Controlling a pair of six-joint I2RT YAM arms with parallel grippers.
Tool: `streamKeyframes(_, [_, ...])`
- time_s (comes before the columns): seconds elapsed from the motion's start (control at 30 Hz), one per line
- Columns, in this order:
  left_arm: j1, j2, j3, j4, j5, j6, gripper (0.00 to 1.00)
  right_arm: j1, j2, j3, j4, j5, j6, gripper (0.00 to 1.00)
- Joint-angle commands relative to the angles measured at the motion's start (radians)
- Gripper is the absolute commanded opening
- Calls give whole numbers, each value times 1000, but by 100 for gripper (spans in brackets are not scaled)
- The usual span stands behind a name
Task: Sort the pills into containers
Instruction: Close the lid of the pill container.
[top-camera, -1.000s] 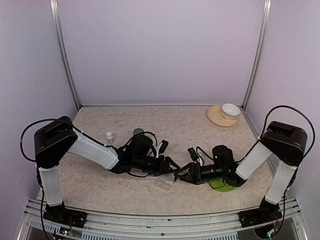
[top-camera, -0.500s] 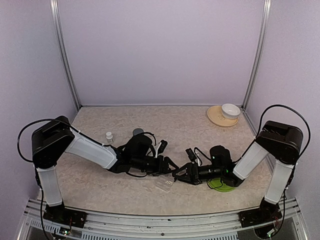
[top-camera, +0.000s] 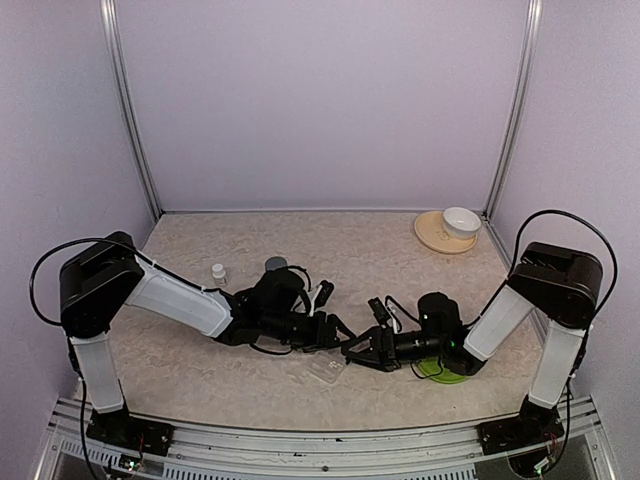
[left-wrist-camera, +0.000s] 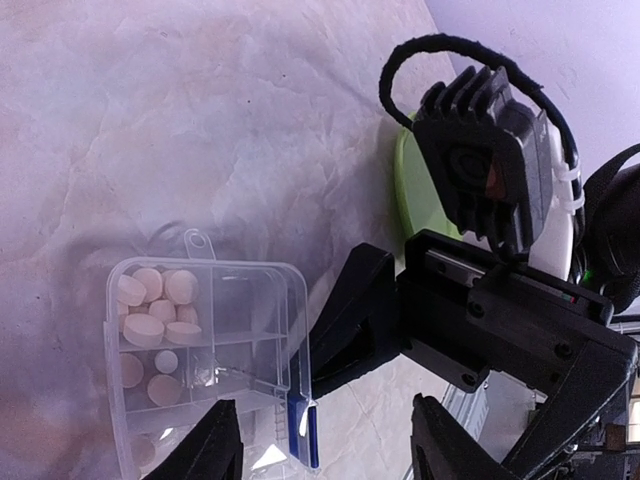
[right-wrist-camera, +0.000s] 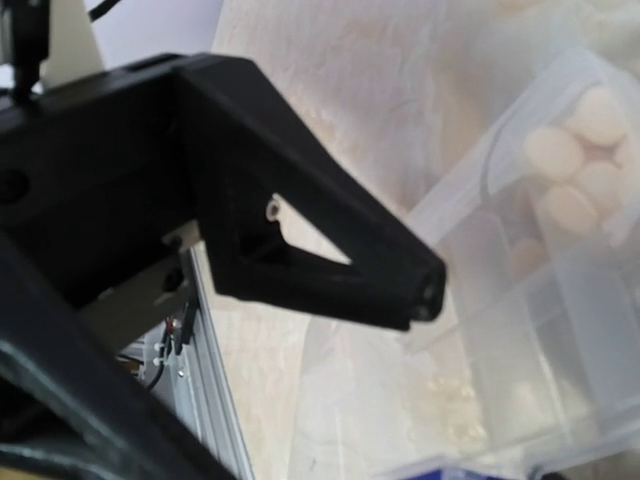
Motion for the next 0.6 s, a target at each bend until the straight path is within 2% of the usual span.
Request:
streamKeyframes(0.0, [-20,-16,14,-40,-4,26,57,7,-23,-9,47,1,17,88])
streamKeyframes(0.57, [-23,3,29,-55,-11,32,57,6,-88,-26,14,4,13,89])
